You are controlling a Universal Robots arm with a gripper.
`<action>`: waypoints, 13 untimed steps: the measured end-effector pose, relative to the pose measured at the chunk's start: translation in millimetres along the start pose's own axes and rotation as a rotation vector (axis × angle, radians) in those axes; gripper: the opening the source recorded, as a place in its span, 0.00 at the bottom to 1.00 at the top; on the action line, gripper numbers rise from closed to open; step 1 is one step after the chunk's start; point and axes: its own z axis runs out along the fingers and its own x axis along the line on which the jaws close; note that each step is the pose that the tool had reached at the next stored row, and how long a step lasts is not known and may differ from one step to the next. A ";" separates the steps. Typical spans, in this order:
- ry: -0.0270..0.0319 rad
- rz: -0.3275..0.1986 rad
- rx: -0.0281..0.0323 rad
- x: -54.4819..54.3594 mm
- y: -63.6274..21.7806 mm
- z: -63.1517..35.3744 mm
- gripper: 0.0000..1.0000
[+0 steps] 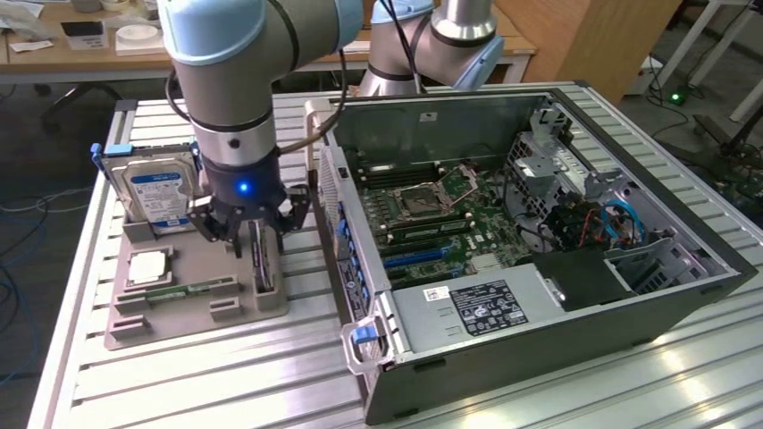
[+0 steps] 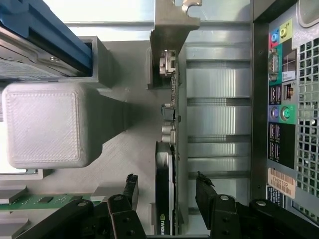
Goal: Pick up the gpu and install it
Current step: 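Pick up the gpu and move the gpu toward the slot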
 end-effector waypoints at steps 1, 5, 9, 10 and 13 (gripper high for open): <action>0.0001 0.000 0.0000 0.0 0.1 0.7 0.59; 0.0000 0.000 0.0000 0.1 0.5 4.8 0.59; 0.0001 0.000 0.0001 0.1 0.6 7.4 0.59; 0.0002 0.000 0.0001 0.1 0.6 7.4 0.59; 0.0001 0.000 0.0000 0.1 0.6 7.4 0.59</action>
